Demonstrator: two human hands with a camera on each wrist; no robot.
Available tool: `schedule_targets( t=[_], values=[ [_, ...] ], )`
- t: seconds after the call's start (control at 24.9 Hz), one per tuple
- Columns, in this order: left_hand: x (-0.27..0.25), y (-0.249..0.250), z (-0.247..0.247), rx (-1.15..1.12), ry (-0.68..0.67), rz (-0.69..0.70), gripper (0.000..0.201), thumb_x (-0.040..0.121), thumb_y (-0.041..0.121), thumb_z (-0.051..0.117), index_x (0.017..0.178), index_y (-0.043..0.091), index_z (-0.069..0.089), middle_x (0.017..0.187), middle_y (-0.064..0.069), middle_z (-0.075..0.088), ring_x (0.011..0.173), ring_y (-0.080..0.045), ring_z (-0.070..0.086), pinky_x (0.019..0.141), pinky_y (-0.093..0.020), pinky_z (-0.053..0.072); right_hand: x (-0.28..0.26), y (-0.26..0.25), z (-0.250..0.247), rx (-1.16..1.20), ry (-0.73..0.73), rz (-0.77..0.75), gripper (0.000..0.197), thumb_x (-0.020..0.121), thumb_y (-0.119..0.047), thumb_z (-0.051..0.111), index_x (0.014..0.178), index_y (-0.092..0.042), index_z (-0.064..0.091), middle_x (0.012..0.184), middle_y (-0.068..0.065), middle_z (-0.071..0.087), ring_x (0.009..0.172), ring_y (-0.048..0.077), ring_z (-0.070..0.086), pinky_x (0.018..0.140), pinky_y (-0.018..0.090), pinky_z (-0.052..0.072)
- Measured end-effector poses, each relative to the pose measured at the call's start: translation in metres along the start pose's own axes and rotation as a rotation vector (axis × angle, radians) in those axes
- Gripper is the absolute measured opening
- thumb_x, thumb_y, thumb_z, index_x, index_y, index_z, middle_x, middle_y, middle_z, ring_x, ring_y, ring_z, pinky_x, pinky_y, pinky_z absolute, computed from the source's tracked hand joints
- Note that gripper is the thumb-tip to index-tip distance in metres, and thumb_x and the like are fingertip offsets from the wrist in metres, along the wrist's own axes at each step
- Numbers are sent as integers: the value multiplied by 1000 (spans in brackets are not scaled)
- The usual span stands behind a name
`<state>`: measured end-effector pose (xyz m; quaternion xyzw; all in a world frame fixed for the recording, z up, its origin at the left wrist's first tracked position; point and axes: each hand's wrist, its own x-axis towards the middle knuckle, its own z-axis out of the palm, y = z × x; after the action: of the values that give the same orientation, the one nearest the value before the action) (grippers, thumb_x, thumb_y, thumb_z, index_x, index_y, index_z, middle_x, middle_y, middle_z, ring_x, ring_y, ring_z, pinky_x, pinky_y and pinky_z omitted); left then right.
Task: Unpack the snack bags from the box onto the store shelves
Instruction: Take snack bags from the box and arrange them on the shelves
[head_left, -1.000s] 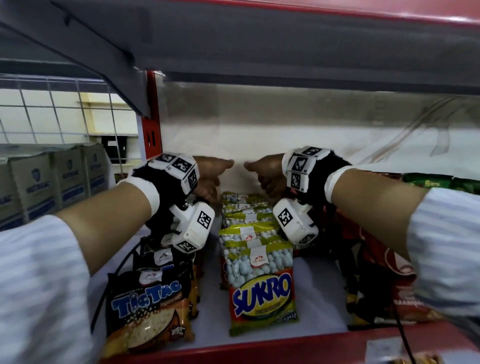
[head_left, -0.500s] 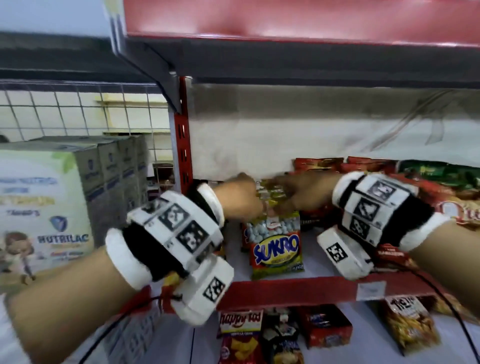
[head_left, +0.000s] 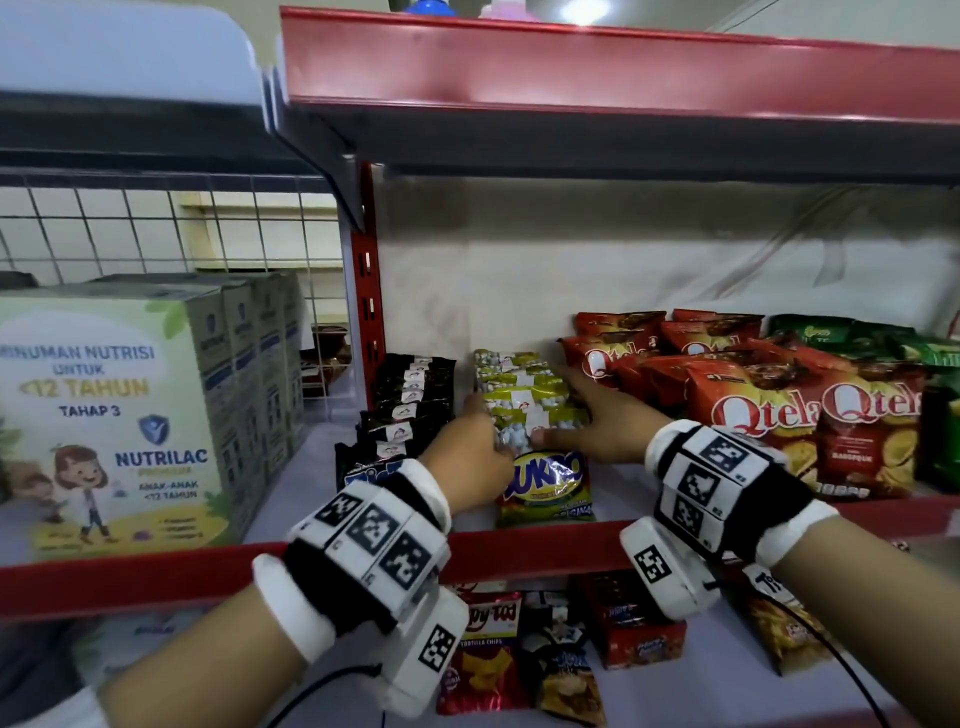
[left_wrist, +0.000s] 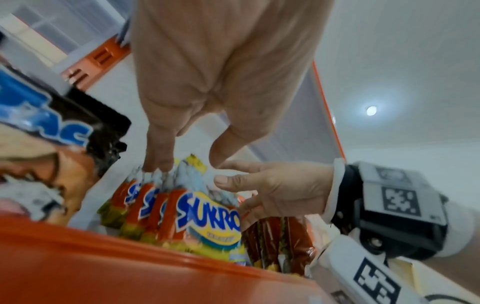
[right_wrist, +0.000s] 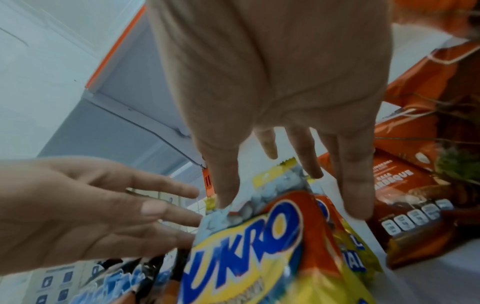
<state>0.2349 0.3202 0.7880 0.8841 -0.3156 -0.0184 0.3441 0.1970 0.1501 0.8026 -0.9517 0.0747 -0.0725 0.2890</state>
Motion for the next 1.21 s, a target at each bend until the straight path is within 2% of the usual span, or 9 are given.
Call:
schedule_targets(
  t=[0.12, 0.2, 0.36, 0.48, 0.68, 0.88, 0.97, 1.05, 1.21],
  values=[
    [-27, -26, -18, -97, 305, 33, 52, 94, 20, 54, 141, 18, 30, 135, -8, 47, 112, -26, 57, 94, -34, 45, -8, -9, -2, 5, 203, -29, 79, 84, -37, 69, 148, -28, 25, 142, 1, 49, 126, 20, 50, 101, 27, 39],
    [-37, -51, -31, -55, 433, -41, 53, 94, 27, 53, 141, 16, 31, 145, -9, 34, 133, -30, 35, 108, -37, 30, -12, -16, -1, 0, 249, -39, 76, 86, -35, 67, 148, -26, 26, 144, 3, 46, 127, 22, 49, 102, 28, 39],
    [-28, -94, -46, -343, 177, -334, 74, 95, 58, 28, 153, 14, 13, 160, -10, 12, 147, -27, 15, 120, -44, 13, -21, -27, 10, 4, 238, -25, 71, 88, -31, 65, 148, -21, 27, 143, 5, 46, 126, 23, 49, 103, 30, 39],
    [-19, -107, -42, -736, 39, -296, 77, 91, 67, 20, 151, 20, 22, 157, -9, 26, 144, -25, 26, 119, -47, 18, -28, -27, 22, -34, 255, 12, 71, 88, -31, 64, 147, -21, 26, 146, 7, 40, 130, 26, 44, 105, 32, 37],
    [-11, -103, -33, -831, 108, -215, 64, 97, 54, 31, 148, 15, 30, 154, -4, 33, 142, -21, 30, 118, -43, 20, -35, -16, 33, 56, 270, 69, 78, 85, -27, 68, 148, -20, 23, 149, 8, 35, 132, 26, 41, 106, 34, 35],
    [-14, -109, -33, -437, 145, -301, 82, 93, 60, 37, 152, 11, 9, 159, -6, 16, 144, -25, 23, 115, -37, 19, -51, -2, 39, 52, 240, 137, 89, 86, -34, 67, 152, -20, 10, 159, 3, 17, 143, 24, 25, 113, 35, 27],
    [-18, -102, -34, -377, 256, -235, 80, 94, 54, 43, 152, 13, 7, 159, -8, 17, 144, -27, 22, 116, -38, 18, -59, 0, 38, 45, 306, 100, 82, 87, -31, 66, 151, -18, 16, 157, 3, 21, 142, 23, 26, 112, 34, 27],
    [-22, -84, -33, -425, 423, -33, 66, 96, 40, 49, 148, 12, 20, 154, -9, 29, 141, -27, 30, 115, -34, 23, -69, 1, 31, 73, 429, 49, 67, 89, -26, 64, 146, -17, 30, 150, 6, 36, 136, 25, 38, 110, 35, 33],
    [-24, -29, -24, -372, 567, 180, 43, 93, 19, 56, 134, 13, 43, 139, -8, 48, 129, -24, 44, 109, -34, 36, -85, 12, -1, 41, 692, -35, 28, 86, -16, 65, 114, -13, 62, 117, 11, 55, 112, 29, 54, 100, 40, 43]
  ],
)
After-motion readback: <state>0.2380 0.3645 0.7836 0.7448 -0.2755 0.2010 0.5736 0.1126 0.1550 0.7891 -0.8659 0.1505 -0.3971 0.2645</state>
